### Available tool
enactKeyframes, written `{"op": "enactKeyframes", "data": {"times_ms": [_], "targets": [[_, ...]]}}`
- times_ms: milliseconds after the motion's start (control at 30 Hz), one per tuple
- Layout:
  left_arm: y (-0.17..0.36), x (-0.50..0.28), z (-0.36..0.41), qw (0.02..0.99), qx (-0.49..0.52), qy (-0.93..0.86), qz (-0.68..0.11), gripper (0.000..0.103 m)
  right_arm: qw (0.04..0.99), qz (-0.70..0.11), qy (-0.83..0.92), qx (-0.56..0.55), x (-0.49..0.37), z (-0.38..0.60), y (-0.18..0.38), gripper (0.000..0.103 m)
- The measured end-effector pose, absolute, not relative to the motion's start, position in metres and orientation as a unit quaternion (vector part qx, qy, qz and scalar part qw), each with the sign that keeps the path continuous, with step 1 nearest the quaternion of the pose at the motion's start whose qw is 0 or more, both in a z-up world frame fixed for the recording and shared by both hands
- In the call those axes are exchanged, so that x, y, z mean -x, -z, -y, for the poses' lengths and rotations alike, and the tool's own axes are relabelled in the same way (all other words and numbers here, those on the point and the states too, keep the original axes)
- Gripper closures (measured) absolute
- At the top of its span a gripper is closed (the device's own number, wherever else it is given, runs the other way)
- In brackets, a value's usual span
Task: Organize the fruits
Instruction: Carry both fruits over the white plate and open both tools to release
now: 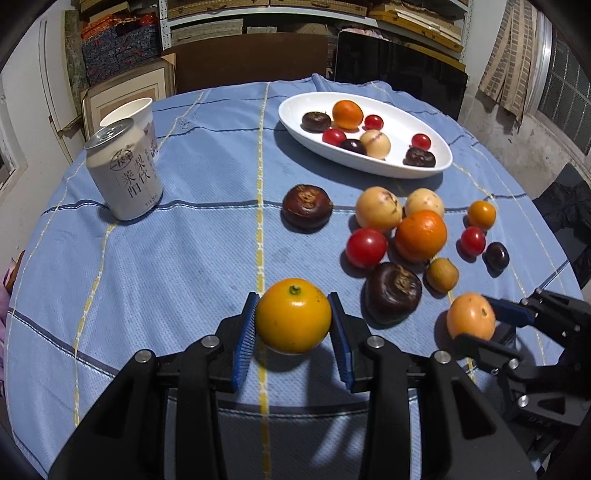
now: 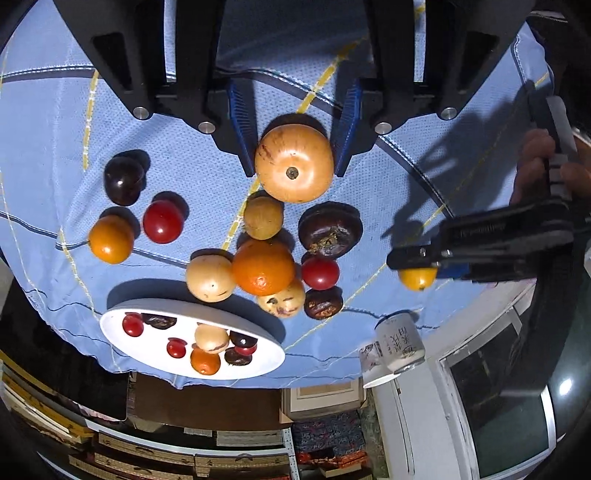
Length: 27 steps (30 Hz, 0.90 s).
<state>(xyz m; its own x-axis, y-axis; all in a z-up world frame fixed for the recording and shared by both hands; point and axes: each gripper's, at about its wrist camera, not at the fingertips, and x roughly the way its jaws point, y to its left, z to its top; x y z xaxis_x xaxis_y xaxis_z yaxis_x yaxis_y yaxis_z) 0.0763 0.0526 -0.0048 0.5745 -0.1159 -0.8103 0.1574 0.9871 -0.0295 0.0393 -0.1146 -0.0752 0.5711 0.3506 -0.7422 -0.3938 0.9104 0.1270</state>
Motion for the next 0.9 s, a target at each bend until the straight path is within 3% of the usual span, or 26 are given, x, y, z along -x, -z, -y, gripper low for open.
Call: {"op": "enactKeyframes", "data": {"times_ms": [600,900], "targets": [[-0.064,-0.119,-0.005,0.906,-0.05,0.128,-0.401,0.067,0.937,-0.3,-0.177,-0.016,-0.087,0.175,-0.026,0.06],[-0.057,-0.204,0.03,0.899,-0.063,0.131,-0.413,0.067,0.925,-0.344,-0.151,-0.055,-0.189,0.188,-0.001,0.06]]}}
